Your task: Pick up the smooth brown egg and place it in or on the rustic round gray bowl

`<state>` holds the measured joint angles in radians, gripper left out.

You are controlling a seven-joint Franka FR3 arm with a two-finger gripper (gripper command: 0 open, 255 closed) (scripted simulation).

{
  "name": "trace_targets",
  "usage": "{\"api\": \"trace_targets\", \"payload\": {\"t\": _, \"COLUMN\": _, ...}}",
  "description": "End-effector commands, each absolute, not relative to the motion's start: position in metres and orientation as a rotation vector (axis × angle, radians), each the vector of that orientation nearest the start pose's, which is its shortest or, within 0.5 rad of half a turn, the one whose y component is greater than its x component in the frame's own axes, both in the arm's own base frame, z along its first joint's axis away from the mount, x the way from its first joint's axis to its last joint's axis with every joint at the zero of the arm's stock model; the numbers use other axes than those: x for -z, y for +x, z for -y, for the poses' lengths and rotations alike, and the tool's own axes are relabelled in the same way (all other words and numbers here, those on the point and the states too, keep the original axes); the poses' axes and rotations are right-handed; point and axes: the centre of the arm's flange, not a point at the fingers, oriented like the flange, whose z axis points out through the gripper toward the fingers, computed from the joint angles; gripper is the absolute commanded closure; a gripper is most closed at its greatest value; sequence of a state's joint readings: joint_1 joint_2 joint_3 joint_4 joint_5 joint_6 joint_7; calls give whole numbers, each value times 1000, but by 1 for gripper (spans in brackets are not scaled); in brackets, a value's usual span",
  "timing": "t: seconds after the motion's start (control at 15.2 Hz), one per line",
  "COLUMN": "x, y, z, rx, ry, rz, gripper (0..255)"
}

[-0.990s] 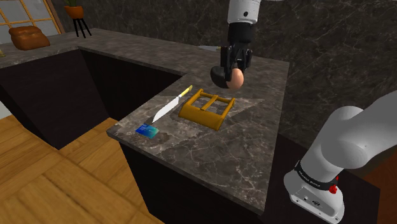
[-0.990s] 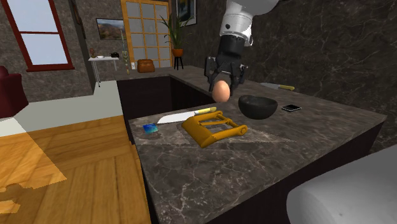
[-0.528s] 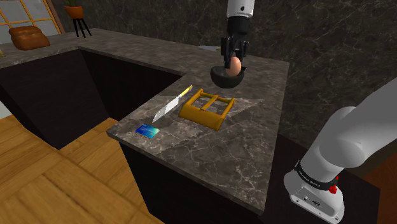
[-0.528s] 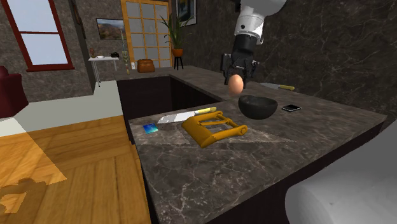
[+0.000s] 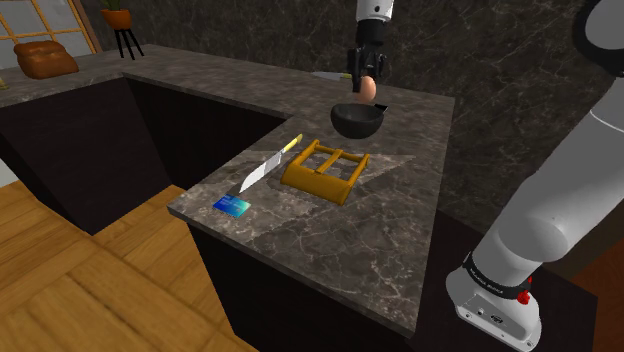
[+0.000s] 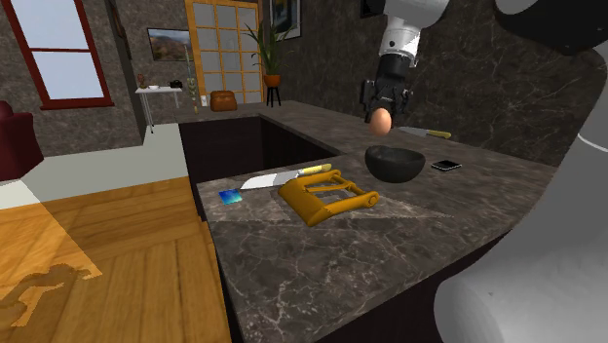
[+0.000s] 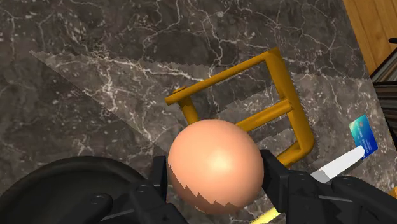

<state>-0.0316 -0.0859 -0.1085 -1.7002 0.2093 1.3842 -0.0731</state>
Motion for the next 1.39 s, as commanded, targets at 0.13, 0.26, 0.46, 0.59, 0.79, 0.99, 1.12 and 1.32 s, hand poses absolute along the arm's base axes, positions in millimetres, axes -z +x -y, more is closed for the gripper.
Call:
{"api": "trace_targets", "payload": {"t": 0.13, "x": -599, "y": 538, "z": 90, "rx": -298, "ry": -2885, "rz": -72, "gripper": 255}}
{"api": "trace_targets", "payload": {"t": 0.26, "x": -599, "y": 554, "z": 110, "rx": -298, "ry": -2885, "rz": -72, "gripper": 255}}
{"api": "trace_targets", "payload": {"t": 0.46, "x": -600, "y": 580, "z": 141, "rx": -298, "ry": -2885, "rz": -72, "gripper": 255}}
{"api": "trace_targets", "payload": {"t": 0.59, "x": -600, "y": 595, "z": 160, "rx": -298, "ry": -2885, "rz": -71, "gripper": 255}}
{"api": "trace_targets", "payload": {"t": 0.79, "x": -585, "y": 595, "z": 160, "rx": -298, "ry": -2885, "rz": -72, "gripper": 255}}
{"api": "trace_targets", "payload": {"t": 0.99, "x": -569, "y": 595, "z": 160, "rx": -298, "ry": -2885, "rz": -72, "gripper": 255}}
{"api": "trace_targets", "payload": {"t": 1.12, "x": -558, "y": 595, "z": 160, "rx": -298, "ry": -2885, "rz": -72, "gripper": 255}}
{"api": "trace_targets", "payload": {"t": 1.32, "x": -542, "y": 595, "z": 160, "rx": -298, "ry": -2885, "rz": -72, "gripper": 255}}
